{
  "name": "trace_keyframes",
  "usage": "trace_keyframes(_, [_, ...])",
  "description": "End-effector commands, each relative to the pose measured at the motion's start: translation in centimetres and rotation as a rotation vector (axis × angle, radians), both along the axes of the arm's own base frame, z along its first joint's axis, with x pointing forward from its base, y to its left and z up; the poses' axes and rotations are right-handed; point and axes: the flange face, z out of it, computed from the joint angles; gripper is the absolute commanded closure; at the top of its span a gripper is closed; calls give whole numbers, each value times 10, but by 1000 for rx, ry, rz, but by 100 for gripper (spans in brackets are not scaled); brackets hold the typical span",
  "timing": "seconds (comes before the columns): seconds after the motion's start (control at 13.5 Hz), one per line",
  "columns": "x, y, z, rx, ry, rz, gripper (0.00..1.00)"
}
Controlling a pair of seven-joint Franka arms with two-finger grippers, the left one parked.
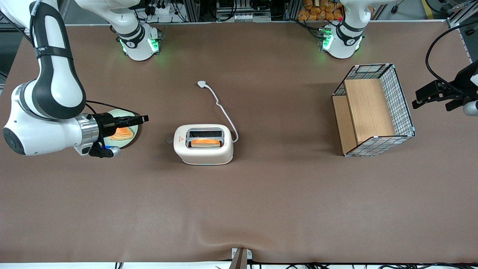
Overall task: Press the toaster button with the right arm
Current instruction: 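Move the right gripper toward the toaster's side lever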
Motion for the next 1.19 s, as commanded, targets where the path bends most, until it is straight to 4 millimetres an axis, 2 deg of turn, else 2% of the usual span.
trace_keyframes(0.0, [2,0,-11,16,-9,-32,56])
trace_keyframes(0.15, [5,4,-14,21,-23,-41,81])
trace_keyframes(0.22, [4,7,-19,23,-17,-38,90])
trace_keyframes(0.3, [6,10,-23,24,-28,-40,96])
trace_keyframes(0.45, [4,18,-33,60,-42,-50,100])
trace_keyframes(0.59, [3,17,-46,83,-73,-51,100])
trace_keyframes(0.97, [8,21,-58,133,-110,-54,100])
trace_keyframes(1.11, [9,31,-61,144,-113,-54,100])
